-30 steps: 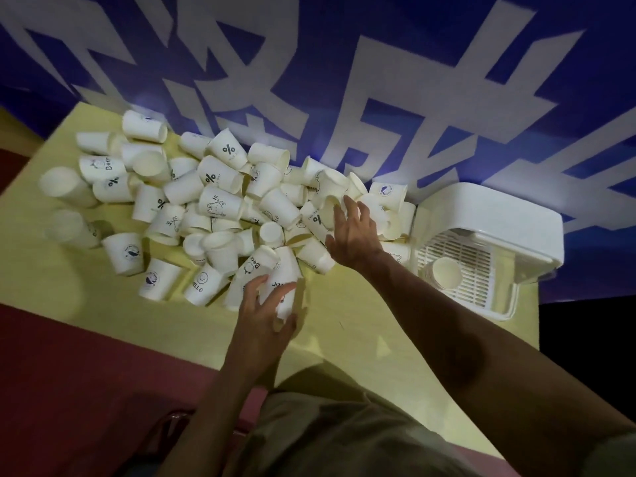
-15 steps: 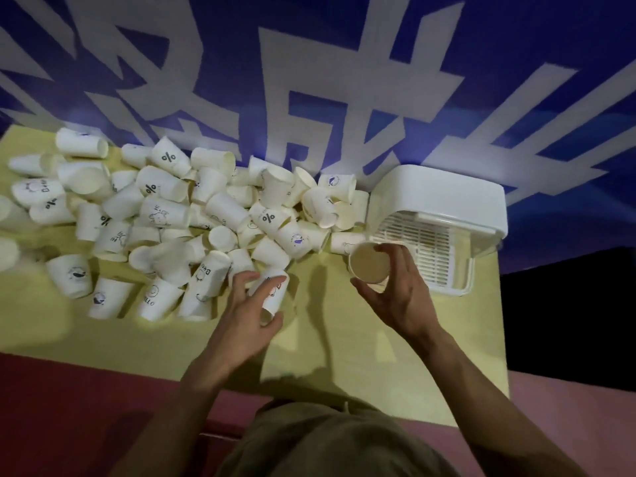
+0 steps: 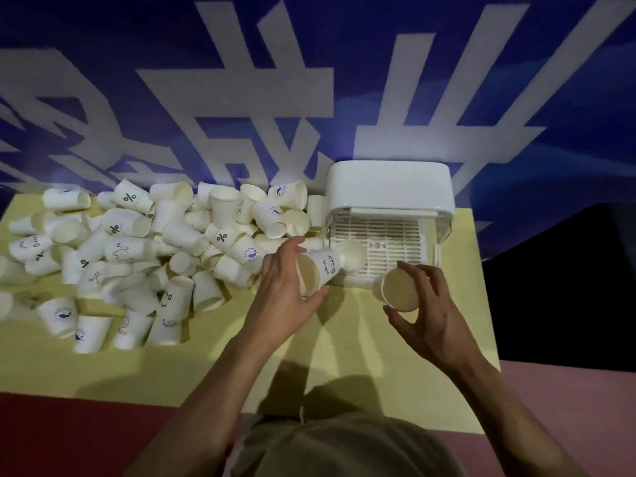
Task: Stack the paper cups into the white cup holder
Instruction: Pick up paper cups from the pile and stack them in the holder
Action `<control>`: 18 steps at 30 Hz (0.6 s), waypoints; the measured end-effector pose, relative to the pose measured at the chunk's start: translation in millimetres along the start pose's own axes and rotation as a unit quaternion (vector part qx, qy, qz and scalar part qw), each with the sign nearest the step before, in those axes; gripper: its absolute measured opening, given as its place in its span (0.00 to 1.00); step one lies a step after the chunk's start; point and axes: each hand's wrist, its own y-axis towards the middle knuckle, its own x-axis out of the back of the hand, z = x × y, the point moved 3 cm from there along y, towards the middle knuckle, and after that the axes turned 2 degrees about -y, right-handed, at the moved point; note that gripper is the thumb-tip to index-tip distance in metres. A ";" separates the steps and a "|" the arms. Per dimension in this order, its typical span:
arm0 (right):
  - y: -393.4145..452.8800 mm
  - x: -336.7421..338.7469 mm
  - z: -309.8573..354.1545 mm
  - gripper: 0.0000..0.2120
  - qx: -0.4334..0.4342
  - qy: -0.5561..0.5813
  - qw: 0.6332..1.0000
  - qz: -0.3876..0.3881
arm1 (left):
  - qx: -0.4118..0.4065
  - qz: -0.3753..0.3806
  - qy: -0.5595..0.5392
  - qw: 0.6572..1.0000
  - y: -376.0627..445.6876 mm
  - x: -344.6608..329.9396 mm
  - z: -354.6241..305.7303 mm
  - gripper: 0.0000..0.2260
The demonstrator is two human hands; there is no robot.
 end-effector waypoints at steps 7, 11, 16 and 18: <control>2.6 21.4 -26.3 0.39 -0.018 0.003 1.000 -0.001 | -0.080 0.018 0.082 0.993 36.4 -43.8 -25.4 0.30; 2.3 23.8 -37.1 0.38 -0.026 0.028 0.999 0.010 | -0.091 0.026 0.153 0.984 45.9 -60.8 -27.8 0.34; 5.8 18.4 -43.4 0.38 -0.028 0.042 0.998 0.023 | -0.062 0.085 0.189 0.976 56.8 -87.1 -13.3 0.30; 9.1 14.8 -43.9 0.37 -0.030 0.049 0.998 0.029 | -0.034 0.134 0.199 0.970 61.0 -102.7 -2.4 0.33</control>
